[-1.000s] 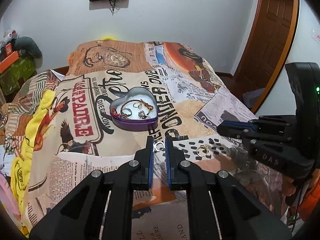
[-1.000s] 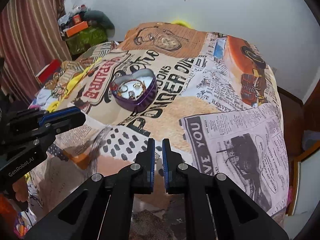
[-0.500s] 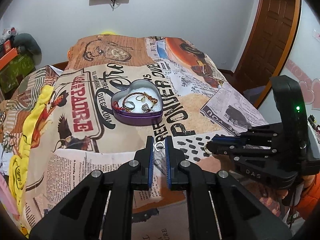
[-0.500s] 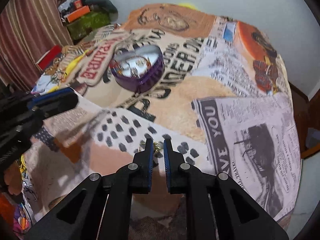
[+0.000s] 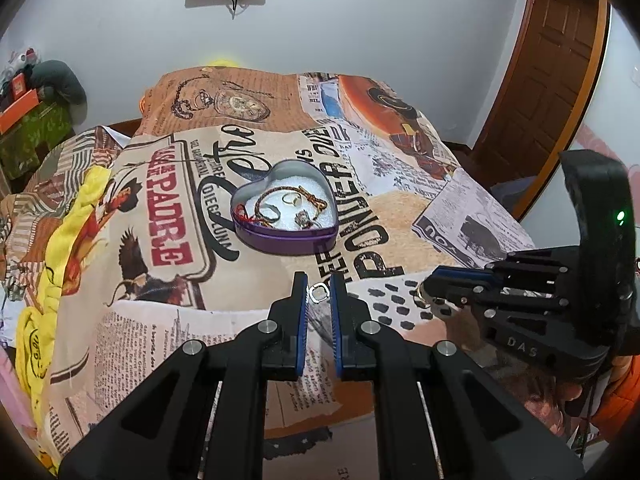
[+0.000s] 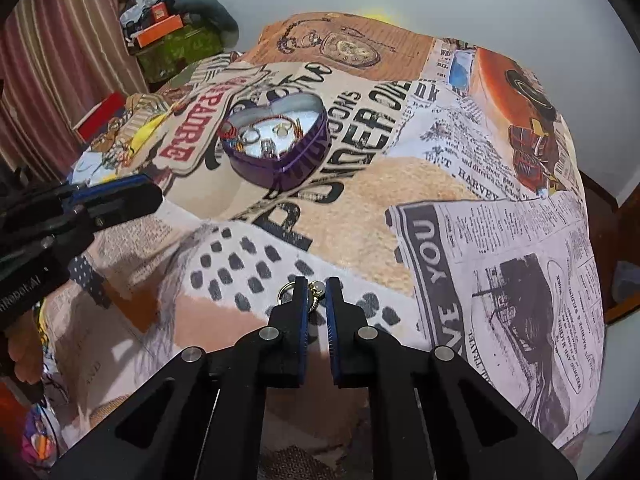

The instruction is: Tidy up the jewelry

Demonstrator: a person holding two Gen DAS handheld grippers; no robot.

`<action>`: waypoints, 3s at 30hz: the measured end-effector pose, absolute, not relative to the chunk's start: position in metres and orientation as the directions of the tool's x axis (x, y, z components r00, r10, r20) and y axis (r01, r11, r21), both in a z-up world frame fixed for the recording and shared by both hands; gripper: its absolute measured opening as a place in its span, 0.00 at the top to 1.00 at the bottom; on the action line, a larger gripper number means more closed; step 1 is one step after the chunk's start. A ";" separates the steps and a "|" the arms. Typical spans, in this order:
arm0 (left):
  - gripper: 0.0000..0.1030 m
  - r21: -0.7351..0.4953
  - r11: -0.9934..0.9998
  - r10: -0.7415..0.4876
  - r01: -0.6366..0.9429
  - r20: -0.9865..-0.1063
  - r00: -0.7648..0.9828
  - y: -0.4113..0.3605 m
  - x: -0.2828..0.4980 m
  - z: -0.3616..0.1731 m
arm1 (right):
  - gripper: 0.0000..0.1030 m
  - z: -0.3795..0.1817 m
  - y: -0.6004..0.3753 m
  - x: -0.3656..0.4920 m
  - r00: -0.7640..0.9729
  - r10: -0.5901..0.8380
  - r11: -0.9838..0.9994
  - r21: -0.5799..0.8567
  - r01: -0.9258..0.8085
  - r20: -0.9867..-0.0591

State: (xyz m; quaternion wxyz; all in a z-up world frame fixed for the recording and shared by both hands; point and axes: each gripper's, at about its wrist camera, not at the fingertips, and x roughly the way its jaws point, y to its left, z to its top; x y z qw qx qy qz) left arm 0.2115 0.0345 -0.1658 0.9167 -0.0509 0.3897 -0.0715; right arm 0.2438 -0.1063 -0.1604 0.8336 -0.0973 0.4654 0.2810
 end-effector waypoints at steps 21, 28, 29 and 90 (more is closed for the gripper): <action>0.91 -0.126 0.990 -0.134 0.067 -0.664 0.735 0.054 0.260 -0.146 | 0.93 -0.112 -0.072 0.285 0.488 0.462 0.804 0.117 -0.583 -0.740; 0.91 -0.136 0.988 -0.141 0.065 -0.671 0.728 0.059 0.280 -0.154 | 0.93 -0.117 -0.060 0.305 0.465 0.475 0.795 0.138 -0.590 -0.747; 0.91 -0.139 0.988 -0.141 0.064 -0.673 0.726 0.060 0.282 -0.155 | 0.93 -0.119 -0.059 0.307 0.461 0.475 0.794 0.139 -0.591 -0.749; 0.88 -0.102 0.994 -0.069 0.030 -0.403 0.913 0.057 0.169 -0.011 | 0.68 0.007 -0.101 0.216 0.700 0.503 0.829 0.054 -0.556 -0.508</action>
